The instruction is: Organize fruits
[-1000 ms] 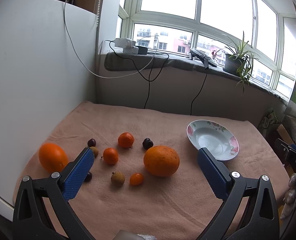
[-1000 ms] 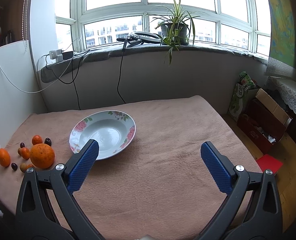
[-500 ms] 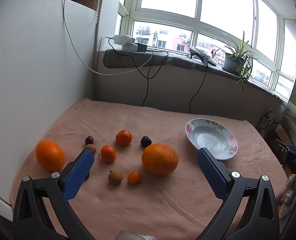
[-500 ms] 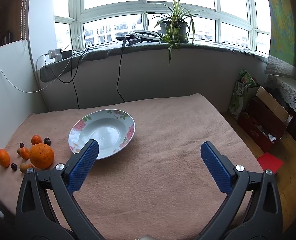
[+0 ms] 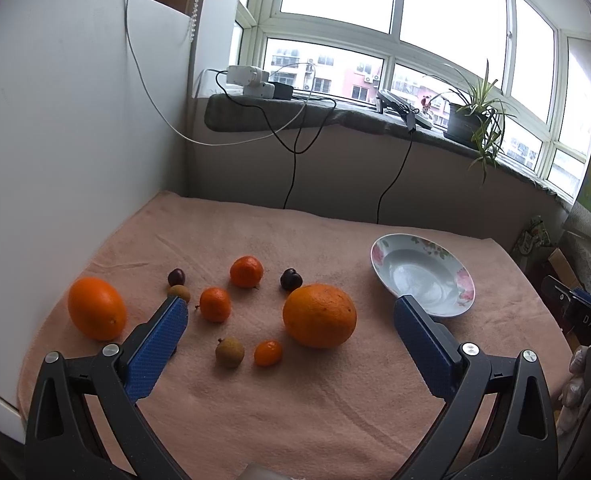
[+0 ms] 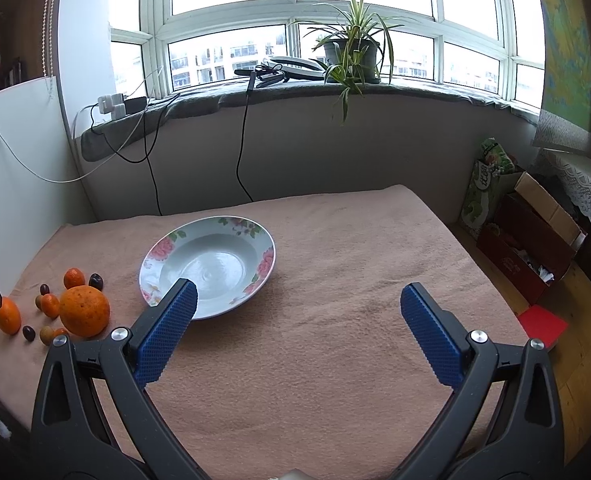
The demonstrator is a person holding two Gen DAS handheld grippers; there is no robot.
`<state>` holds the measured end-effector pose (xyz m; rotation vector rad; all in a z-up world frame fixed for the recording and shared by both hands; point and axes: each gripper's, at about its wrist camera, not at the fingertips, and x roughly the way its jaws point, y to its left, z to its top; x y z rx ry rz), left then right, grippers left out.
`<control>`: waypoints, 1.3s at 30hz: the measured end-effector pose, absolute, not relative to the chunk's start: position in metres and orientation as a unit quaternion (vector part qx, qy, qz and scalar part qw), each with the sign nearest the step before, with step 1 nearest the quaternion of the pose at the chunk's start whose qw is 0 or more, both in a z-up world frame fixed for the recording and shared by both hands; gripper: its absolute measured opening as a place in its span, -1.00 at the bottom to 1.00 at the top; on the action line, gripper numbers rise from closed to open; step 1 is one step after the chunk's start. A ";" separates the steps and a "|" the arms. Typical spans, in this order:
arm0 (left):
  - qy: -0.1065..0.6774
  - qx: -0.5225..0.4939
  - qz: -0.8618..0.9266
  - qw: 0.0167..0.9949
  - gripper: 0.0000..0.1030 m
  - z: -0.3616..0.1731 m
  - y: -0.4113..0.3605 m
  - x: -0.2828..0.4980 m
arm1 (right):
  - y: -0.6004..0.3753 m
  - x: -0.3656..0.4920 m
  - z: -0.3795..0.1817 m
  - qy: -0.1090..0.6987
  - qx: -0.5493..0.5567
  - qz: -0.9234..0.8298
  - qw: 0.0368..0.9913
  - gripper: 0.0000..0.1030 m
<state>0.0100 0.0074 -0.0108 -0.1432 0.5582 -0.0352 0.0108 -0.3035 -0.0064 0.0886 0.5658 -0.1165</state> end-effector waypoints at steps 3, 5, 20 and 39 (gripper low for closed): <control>0.276 -0.070 -0.019 0.958 0.99 -0.011 0.007 0.010 | -0.303 0.011 -0.007 0.280 0.044 -0.057 0.957 1.00; 0.277 -0.070 -0.019 0.958 0.99 -0.012 0.008 0.011 | -0.303 0.011 -0.007 0.280 0.043 -0.058 0.957 1.00; 0.293 -0.083 -0.040 0.952 0.99 -0.021 0.005 0.018 | -0.294 0.022 -0.015 0.299 0.047 -0.032 0.953 1.00; 0.352 -0.132 -0.094 0.922 0.76 -0.059 0.016 0.045 | -0.238 0.063 -0.049 0.372 0.109 0.166 0.907 1.00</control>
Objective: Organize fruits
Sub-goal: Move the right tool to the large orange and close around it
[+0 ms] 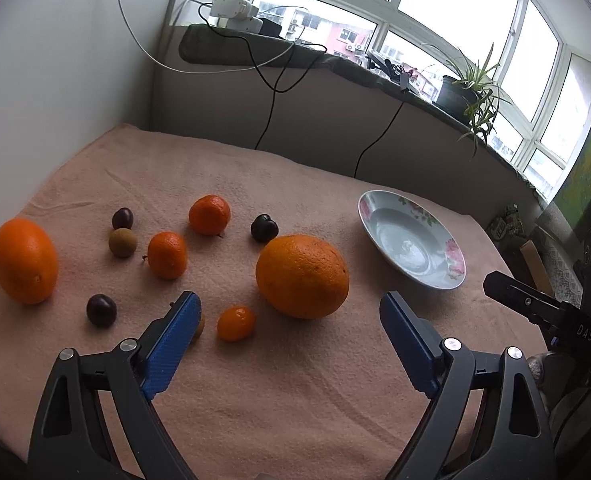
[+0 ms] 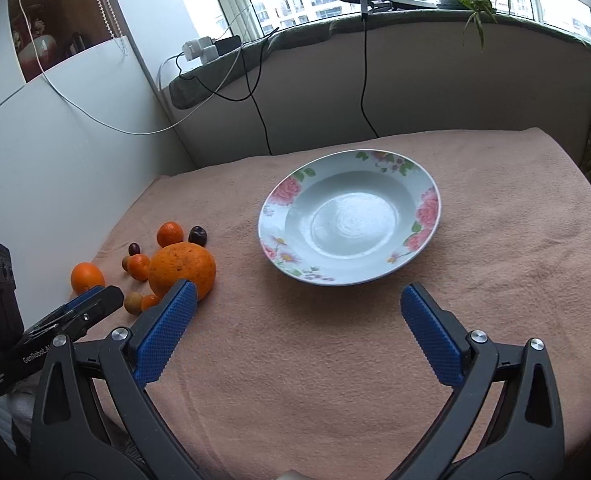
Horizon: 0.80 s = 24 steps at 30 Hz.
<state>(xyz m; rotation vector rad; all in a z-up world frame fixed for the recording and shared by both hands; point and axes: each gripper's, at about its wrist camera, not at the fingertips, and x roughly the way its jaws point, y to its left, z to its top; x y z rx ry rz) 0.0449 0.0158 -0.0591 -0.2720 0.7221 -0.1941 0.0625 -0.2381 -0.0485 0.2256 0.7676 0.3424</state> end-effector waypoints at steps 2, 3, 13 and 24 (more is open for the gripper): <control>0.357 -0.140 -0.109 0.917 0.76 -0.061 0.017 0.048 | -0.228 0.067 -0.049 0.376 0.109 0.181 0.902 1.00; 0.359 -0.146 -0.114 0.915 0.75 -0.062 0.019 0.050 | -0.224 0.069 -0.049 0.379 0.109 0.189 0.899 1.00; 0.367 -0.135 -0.137 0.910 0.68 -0.070 0.019 0.063 | -0.182 0.104 -0.060 0.431 0.153 0.276 0.845 1.00; 0.385 -0.135 -0.153 0.900 0.59 -0.077 0.018 0.079 | -0.155 0.136 -0.087 0.478 0.183 0.300 0.805 0.91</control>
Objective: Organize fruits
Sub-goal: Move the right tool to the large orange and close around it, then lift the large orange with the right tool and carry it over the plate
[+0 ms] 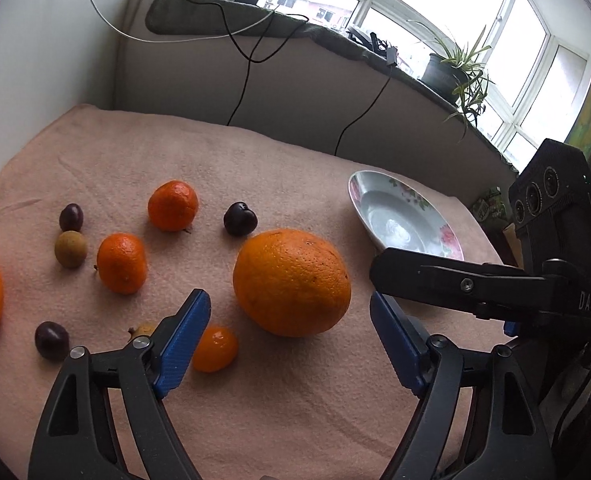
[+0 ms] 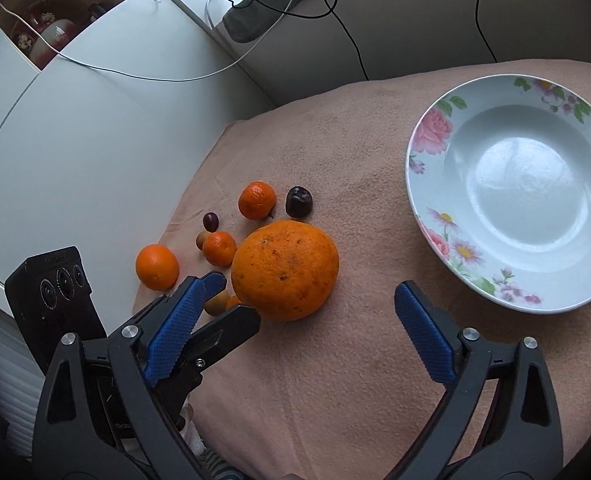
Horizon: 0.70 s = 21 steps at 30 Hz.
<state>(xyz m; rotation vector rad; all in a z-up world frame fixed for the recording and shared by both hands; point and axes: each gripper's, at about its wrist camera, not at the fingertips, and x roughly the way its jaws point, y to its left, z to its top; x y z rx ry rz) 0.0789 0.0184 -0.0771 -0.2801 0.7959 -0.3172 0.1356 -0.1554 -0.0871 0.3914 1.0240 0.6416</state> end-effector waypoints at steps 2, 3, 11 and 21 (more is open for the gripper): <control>0.386 -0.134 -0.153 0.900 0.59 -0.078 0.018 0.082 | -0.152 0.141 -0.092 0.485 0.190 0.303 0.798 0.91; 0.388 -0.133 -0.152 0.899 0.59 -0.079 0.018 0.083 | -0.150 0.144 -0.095 0.488 0.193 0.306 0.794 0.91; 0.395 -0.127 -0.159 0.896 0.59 -0.082 0.013 0.093 | -0.135 0.152 -0.103 0.501 0.189 0.321 0.781 0.78; 0.409 -0.134 -0.168 0.887 0.44 -0.092 0.010 0.101 | -0.116 0.156 -0.115 0.514 0.173 0.336 0.770 0.48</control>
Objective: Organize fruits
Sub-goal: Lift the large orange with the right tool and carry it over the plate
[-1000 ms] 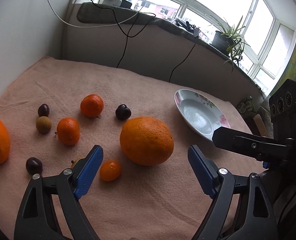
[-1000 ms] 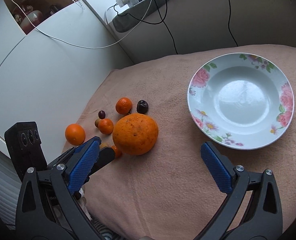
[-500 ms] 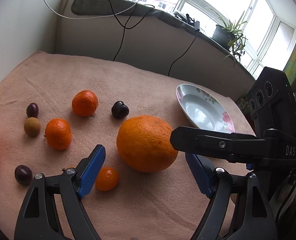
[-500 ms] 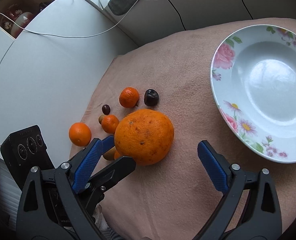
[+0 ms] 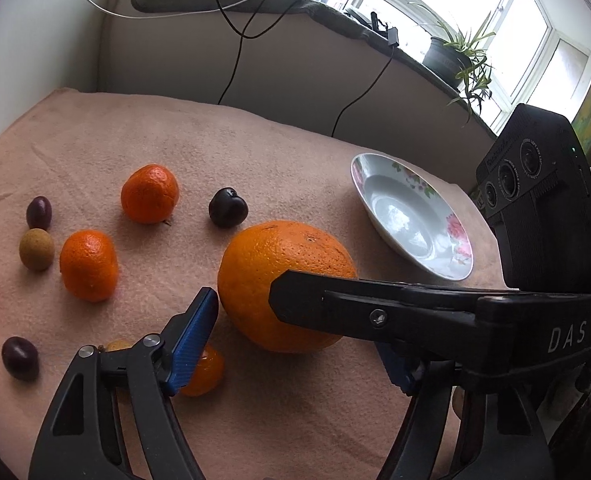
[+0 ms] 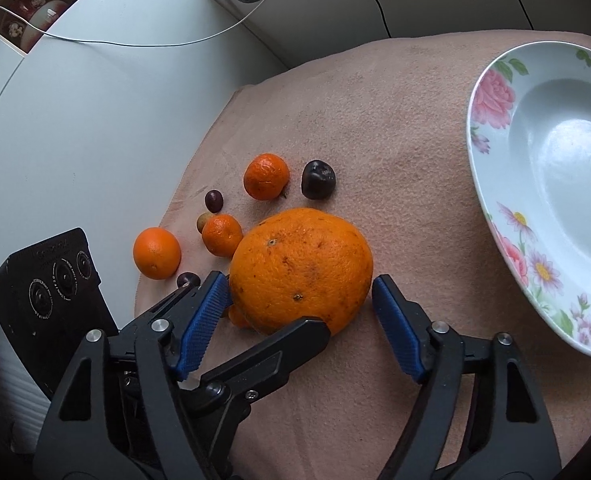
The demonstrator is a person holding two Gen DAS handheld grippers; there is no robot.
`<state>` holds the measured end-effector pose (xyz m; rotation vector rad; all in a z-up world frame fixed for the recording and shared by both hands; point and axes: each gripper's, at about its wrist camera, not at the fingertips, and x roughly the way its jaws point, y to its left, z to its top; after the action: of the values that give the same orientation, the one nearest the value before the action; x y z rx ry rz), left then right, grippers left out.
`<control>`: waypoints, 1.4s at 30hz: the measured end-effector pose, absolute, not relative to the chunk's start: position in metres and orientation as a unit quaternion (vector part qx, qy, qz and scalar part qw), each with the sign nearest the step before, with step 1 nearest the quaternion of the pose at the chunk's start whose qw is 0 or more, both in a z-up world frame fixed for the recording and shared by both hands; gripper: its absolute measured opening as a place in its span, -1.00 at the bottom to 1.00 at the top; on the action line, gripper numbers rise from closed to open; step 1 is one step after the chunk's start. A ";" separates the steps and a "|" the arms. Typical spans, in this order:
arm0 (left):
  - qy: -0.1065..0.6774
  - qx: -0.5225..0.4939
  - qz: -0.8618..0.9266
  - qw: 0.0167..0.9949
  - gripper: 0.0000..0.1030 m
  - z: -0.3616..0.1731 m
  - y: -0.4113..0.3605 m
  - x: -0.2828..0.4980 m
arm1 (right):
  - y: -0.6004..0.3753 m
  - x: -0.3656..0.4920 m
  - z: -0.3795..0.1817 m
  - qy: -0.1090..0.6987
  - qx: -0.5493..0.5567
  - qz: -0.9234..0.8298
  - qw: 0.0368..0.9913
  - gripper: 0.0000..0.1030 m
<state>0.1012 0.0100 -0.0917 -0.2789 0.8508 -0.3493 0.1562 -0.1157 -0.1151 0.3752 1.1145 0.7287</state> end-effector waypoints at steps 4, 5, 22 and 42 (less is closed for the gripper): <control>0.407 -0.134 -0.170 0.887 0.40 -0.091 0.010 0.101 | -0.113 0.157 -0.115 0.511 0.170 0.337 0.772 0.47; 0.407 -0.133 -0.170 0.888 0.40 -0.092 0.010 0.101 | -0.115 0.155 -0.114 0.510 0.168 0.338 0.773 0.47; 0.389 -0.118 -0.176 0.897 0.40 -0.078 -0.004 0.094 | -0.121 0.139 -0.097 0.475 0.150 0.333 0.801 0.44; 0.372 -0.099 -0.238 0.892 0.40 -0.058 -0.071 0.105 | -0.197 0.125 -0.072 0.439 0.156 0.277 0.840 0.44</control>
<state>0.1047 -0.0713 -0.0580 -0.2059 0.7711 -0.4931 0.1248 -0.1973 -0.0725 0.3300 0.9283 0.5846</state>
